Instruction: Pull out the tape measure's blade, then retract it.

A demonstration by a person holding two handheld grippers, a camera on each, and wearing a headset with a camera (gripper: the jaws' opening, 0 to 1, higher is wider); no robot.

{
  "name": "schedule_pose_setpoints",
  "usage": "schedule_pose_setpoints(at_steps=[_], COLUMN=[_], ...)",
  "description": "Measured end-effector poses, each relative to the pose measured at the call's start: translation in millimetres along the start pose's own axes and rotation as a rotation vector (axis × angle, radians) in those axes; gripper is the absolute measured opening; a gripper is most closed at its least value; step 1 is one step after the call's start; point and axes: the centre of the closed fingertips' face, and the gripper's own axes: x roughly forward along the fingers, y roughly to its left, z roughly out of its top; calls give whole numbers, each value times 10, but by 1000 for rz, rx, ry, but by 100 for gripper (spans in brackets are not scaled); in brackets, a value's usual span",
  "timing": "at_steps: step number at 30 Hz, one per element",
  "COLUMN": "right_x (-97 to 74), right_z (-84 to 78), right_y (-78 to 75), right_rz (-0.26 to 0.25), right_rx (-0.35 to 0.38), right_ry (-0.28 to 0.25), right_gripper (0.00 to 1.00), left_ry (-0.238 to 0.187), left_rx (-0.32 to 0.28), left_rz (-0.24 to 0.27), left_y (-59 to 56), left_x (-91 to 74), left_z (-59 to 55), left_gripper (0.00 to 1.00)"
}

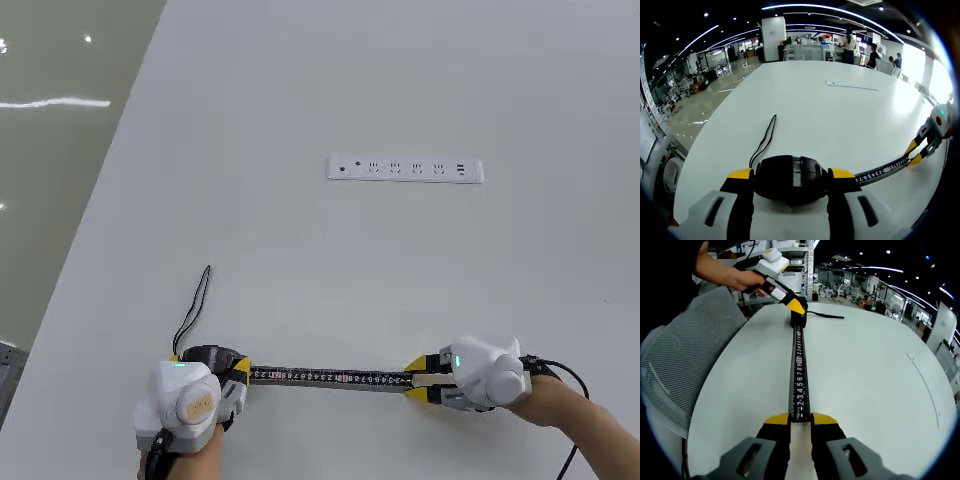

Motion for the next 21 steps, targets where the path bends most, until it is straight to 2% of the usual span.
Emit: schedule_pose_setpoints(at_steps=[5,11,21], right_x=[-45,-87,-103], right_z=[41,101,155], right_y=[-14,-41,-33], right_rz=[-12,-23,-23], right_rx=[7,-5,-7], right_ry=[-10,-11,-20], right_gripper=[13,13,13], left_ry=[7,10,-9], left_rx=[27,23,41], left_rz=[4,3,29], left_y=[-7,2,-5], left_x=[10,24,20], left_z=[-20,-20,-22], left_gripper=[57,57,57])
